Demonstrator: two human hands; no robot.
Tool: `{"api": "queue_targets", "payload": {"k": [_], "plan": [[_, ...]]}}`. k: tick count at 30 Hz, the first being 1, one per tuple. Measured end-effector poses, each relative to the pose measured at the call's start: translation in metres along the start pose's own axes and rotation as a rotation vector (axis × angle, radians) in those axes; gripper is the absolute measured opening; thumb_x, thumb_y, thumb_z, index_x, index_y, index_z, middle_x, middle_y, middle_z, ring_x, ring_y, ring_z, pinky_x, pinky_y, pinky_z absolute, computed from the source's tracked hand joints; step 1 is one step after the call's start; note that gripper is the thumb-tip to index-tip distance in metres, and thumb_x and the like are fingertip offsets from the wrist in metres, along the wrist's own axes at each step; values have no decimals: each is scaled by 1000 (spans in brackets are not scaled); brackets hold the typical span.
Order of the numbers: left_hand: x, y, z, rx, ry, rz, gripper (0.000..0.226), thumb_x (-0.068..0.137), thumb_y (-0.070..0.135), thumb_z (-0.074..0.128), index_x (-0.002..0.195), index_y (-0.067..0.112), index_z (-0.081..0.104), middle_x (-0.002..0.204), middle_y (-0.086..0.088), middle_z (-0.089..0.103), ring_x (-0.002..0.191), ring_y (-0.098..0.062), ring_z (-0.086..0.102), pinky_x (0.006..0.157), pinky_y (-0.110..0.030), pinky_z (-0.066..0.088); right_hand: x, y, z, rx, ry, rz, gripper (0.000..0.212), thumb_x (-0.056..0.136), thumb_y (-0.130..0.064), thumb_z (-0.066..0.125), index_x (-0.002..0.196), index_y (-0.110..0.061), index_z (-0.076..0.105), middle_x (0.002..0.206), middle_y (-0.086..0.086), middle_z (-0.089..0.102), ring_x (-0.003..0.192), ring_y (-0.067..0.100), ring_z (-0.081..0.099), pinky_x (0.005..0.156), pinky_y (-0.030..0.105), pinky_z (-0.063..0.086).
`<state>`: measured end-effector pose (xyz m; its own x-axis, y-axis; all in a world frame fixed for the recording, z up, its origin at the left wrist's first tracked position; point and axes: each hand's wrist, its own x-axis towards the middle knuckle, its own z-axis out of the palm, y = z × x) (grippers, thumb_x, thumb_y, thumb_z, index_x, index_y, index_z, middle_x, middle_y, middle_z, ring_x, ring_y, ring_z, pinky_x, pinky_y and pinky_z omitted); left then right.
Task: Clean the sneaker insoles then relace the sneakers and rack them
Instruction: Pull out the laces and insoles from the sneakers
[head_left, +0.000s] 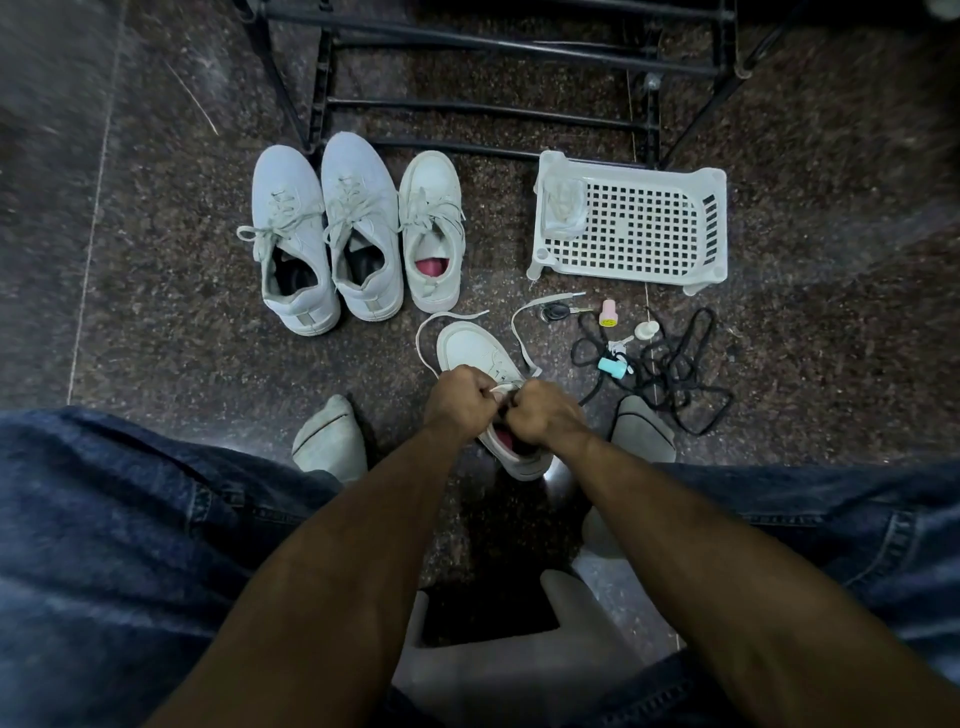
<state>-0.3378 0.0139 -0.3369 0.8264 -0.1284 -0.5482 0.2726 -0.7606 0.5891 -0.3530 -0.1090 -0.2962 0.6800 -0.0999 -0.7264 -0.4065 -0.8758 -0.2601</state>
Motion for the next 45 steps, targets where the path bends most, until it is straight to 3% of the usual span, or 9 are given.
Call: {"api": "queue_targets", "payload": {"k": [8,14,21,26,30,36,38,42,45], "plan": [[-4,6,1,-7,18,-47,18,82,30,72,79,12,76,76,-6,70,76,-24,65,62,-26,45,-2,4,-11,92,-25,44,23,84,-32,53,69,-14,54,89,10,66,75,25,58,62,30,44],[-3,20,-8,49,23,-59,27,82,30,67,68,7,68,69,-14,64,73,-33,64,59,-30,43,-13,-5,-24,-21,56,10,14,83,-29,55,75,-17,55,84,7,63,80,26,61,67,29,46],[-16,5,11,-16,37,24,13,84,20,68,78,10,73,79,-6,69,75,-24,62,61,-24,38,-11,0,-28,579,-28,296,16,77,-11,63,89,0,66,64,12,59,46,22,53,60,39,58],[-13,3,12,-90,13,3,19,82,22,74,68,9,71,70,-4,66,68,-20,61,63,-28,46,-16,11,-52,393,-191,238,6,78,-8,63,81,-7,59,72,10,50,59,19,47,51,28,50],[-8,5,13,-40,4,-53,47,81,25,75,45,14,47,54,-1,49,54,-14,45,56,-23,34,-13,15,-95,99,-314,149,14,78,-12,64,91,-9,58,74,6,46,60,16,44,50,23,46],[-10,6,14,-76,10,-49,24,77,20,80,57,16,66,59,2,58,58,-11,51,60,-21,38,-10,10,-179,-118,-325,73,17,78,-18,59,91,-9,63,65,2,55,48,14,45,48,22,37],[-12,10,13,-179,0,-58,6,75,16,81,78,13,77,75,-2,71,69,-13,61,66,-22,46,-14,8,-206,-73,-236,56,13,78,-16,57,86,-7,63,55,0,51,40,12,40,45,19,33],[-12,23,4,-584,57,-228,18,81,1,71,99,-2,73,104,-15,71,76,-12,61,92,-30,50,-22,9,-209,218,15,19,10,81,-12,58,83,-3,62,36,-2,42,28,11,34,37,17,33],[-12,27,-8,-842,120,-394,14,87,8,65,96,0,72,105,-17,70,83,-18,58,97,-41,46,-21,13,-166,431,8,14,15,87,-9,62,97,3,64,64,12,63,38,14,45,34,22,41]]}}
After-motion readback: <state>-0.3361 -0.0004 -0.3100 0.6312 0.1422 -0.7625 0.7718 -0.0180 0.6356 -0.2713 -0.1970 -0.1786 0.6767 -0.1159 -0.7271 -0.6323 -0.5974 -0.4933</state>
